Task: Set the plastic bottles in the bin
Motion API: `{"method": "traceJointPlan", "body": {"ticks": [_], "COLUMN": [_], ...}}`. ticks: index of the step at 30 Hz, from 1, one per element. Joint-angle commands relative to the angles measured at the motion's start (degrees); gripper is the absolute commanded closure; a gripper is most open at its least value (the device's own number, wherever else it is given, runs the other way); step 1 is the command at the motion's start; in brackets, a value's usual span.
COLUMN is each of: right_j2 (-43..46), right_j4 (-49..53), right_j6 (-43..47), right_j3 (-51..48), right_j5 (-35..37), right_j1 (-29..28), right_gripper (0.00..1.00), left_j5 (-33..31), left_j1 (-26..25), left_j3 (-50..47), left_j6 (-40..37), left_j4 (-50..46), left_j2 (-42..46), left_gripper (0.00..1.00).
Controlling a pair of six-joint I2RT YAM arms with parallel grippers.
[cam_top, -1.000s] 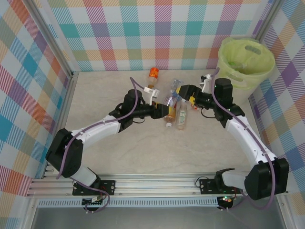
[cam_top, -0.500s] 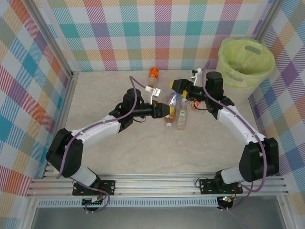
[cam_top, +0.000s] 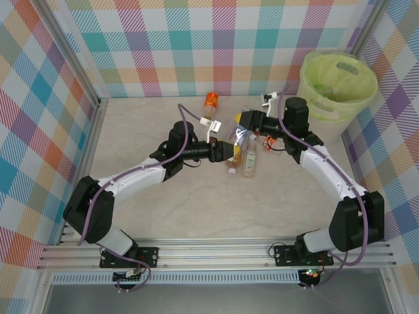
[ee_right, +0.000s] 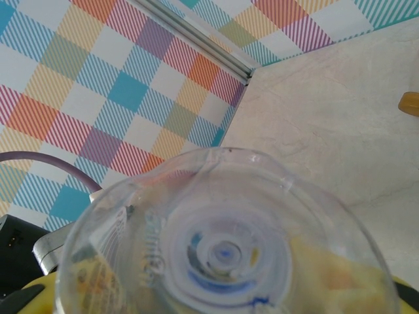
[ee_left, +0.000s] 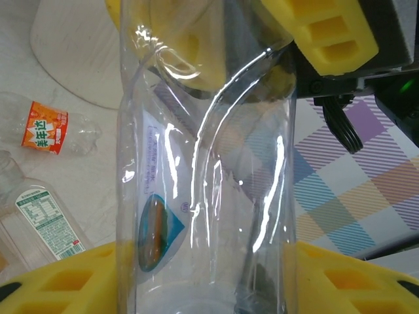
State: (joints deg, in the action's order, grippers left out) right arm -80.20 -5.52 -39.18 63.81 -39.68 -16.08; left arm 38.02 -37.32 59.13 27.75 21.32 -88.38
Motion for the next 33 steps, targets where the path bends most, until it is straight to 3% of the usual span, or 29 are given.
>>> {"method": "traceJointPlan", "body": {"ticks": [1, 7, 15, 21, 30, 33], "right_j2": [2.67, 4.82, 7.9, 8.22, 4.45, 2.0], "right_j4": [-1.12, 2.37, 11.69, 12.55, 2.68, -2.21], "right_j6": [3.41, 8.31, 18.56, 25.66, 44.22, 48.66], "right_j3": [0.24, 0.64, 6.32, 10.58, 18.17, 20.31], "right_j5": [-1.29, 5.55, 22.13, 34.73, 58.04, 61.32], "right_j1": [-0.45, -0.4, -0.35, -0.24, 3.09, 7.38], "right_gripper": [0.61, 0.62, 0.6, 0.6, 0.59, 0.61], "left_j5": [-3.25, -5.38, -21.73, -34.04, -39.78, -41.07], "left_j1": [-0.3, -0.21, -0.12, -0.1, -0.04, -0.03], "left_j3": [0.21, -2.53, -11.88, -18.97, -22.87, -23.7], "left_j6": [2.37, 3.06, 0.74, -0.43, -2.7, -2.79], "left_j4": [0.18, 2.12, 1.42, -0.38, -5.06, -4.84], "left_j2": [1.4, 4.27, 14.77, 22.21, 28.05, 28.83], "left_gripper": [0.31, 0.0, 0.0, 0.0, 0.0, 0.0]}}
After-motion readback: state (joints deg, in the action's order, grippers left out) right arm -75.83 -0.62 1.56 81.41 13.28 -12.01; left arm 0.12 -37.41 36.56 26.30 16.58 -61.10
